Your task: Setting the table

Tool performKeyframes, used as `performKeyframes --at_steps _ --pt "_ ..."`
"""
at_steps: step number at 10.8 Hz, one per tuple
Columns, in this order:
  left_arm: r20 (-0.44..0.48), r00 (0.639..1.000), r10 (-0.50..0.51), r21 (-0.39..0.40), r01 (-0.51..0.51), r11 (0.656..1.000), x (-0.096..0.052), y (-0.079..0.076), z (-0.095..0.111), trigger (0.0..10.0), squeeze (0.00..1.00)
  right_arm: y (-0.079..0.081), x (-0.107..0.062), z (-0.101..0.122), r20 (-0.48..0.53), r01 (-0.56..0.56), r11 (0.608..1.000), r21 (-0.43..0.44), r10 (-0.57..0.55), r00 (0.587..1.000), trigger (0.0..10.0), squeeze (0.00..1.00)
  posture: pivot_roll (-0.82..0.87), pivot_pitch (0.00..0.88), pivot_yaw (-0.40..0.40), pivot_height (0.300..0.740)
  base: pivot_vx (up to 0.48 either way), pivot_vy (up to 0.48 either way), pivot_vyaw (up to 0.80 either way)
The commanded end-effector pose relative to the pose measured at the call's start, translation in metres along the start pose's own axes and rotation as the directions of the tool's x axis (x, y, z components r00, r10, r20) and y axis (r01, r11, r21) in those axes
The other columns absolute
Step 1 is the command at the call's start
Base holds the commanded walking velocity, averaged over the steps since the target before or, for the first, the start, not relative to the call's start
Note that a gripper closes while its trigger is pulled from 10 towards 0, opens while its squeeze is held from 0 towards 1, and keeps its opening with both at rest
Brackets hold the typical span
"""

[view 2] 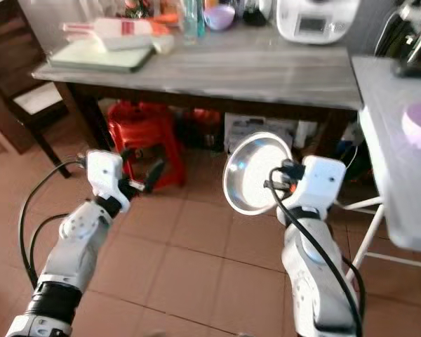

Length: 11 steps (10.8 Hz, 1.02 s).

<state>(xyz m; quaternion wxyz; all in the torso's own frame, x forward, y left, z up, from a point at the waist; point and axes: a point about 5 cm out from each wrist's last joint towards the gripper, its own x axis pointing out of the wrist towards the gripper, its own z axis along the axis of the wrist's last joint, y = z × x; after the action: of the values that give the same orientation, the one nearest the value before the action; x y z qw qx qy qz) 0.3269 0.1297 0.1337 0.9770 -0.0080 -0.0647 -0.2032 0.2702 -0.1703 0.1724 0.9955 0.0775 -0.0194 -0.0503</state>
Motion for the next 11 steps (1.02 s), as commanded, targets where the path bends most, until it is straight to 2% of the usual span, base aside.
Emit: performKeyframes --at_steps 1,2,3,5,6,9,11 --pt "0.003 0.999 0.036 0.027 -0.036 0.999 -0.003 0.008 0.001 10.0 0.00 0.008 -0.001 0.007 0.035 -0.027 1.000 0.013 0.026 0.999 10.0 0.00 -0.07 0.094 0.019 0.740 0.000 0.000 0.00" --pt "0.017 0.999 0.040 0.047 -0.041 0.998 -0.004 0.007 0.001 10.0 0.00 0.007 -0.001 0.007 0.038 -0.022 1.000 0.011 0.022 0.999 10.0 0.00 -0.07 0.094 0.019 0.740 0.000 0.000 0.00" --pt "0.014 1.000 0.002 0.006 -0.002 1.000 -0.005 0.003 0.001 10.0 0.00 0.006 0.000 0.008 0.042 -0.014 1.000 0.014 0.014 0.999 10.0 0.00 -0.07 0.094 0.019 0.740 0.000 0.000 0.00" --pt "0.016 1.000 -0.009 0.001 0.009 1.000 -0.006 0.002 0.002 10.0 0.00 0.005 -0.001 0.008 0.035 -0.006 1.000 0.023 0.005 0.999 10.0 0.00 -0.07 0.100 0.017 0.740 0.000 0.000 -0.32" --pt "0.022 1.000 -0.016 -0.007 0.016 1.000 -0.006 0.002 0.002 10.0 0.00 0.005 -0.001 0.008 0.037 -0.005 1.000 0.022 0.004 0.999 10.0 0.00 -0.07 0.100 0.017 0.740 0.341 0.000 -0.49" --pt "0.024 0.999 -0.038 -0.024 0.038 0.999 -0.007 -0.001 0.002 10.0 0.00 0.005 -0.001 0.008 0.035 -0.006 1.000 0.022 0.005 0.999 10.0 0.00 -0.08 0.102 0.016 0.740 0.354 0.000 0.00" --pt "0.024 0.999 -0.043 -0.030 0.044 0.999 -0.007 -0.003 0.001 10.0 0.00 0.006 0.000 0.007 0.032 -0.009 1.000 0.022 0.008 0.999 10.0 0.00 -0.08 0.102 0.016 0.740 0.420 0.000 -0.51"
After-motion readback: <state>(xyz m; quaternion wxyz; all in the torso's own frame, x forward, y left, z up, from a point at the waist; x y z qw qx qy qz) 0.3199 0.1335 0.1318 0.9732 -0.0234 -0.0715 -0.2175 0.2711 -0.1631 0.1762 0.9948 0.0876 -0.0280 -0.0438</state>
